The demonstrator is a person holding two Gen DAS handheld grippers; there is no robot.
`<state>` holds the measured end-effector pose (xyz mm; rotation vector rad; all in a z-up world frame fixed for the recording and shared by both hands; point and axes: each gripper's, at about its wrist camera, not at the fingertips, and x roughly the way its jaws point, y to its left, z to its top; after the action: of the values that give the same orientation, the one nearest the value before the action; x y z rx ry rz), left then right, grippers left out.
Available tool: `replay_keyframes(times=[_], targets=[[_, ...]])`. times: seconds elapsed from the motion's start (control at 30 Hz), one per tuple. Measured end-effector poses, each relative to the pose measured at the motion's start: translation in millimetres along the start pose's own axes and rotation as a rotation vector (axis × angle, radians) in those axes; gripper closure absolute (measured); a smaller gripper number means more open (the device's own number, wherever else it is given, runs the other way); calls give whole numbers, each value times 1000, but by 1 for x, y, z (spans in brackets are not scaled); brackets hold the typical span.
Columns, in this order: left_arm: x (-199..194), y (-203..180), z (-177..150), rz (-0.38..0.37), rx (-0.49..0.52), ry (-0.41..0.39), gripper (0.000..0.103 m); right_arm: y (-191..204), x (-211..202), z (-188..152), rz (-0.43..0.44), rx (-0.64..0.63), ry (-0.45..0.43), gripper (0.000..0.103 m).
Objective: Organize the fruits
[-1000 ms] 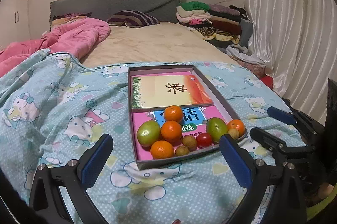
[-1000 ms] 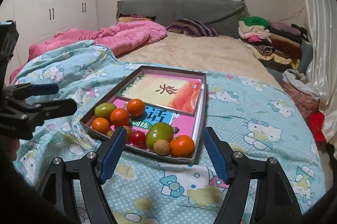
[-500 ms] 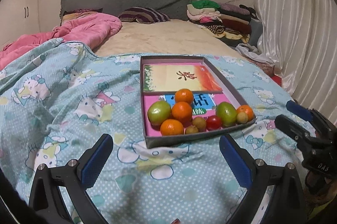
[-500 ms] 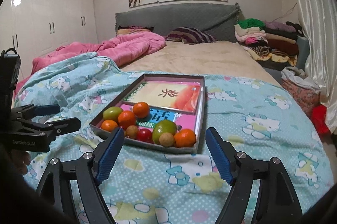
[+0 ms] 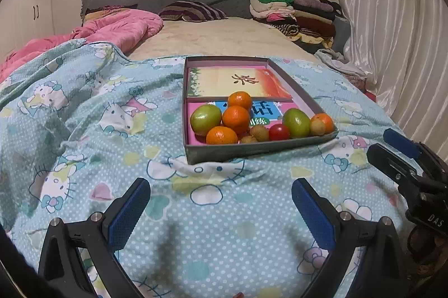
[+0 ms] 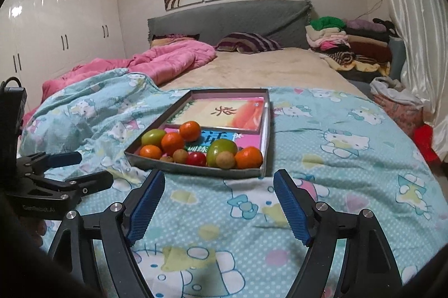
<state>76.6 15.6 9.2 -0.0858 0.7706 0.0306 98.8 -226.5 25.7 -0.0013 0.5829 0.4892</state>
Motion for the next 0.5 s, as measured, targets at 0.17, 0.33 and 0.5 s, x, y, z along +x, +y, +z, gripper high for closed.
replay_keyframes(times=[0.17, 0.33, 0.5], targets=[[-4, 3, -5, 3, -19, -2, 1, 4, -5, -9, -2, -3, 8, 22], [-8, 4, -10, -2, -39, 3, 1, 8, -10, -20, 6, 11, 26, 22], [-13, 4, -18, -11, -48, 8, 1, 10, -15, -25, -35, 8, 19, 21]])
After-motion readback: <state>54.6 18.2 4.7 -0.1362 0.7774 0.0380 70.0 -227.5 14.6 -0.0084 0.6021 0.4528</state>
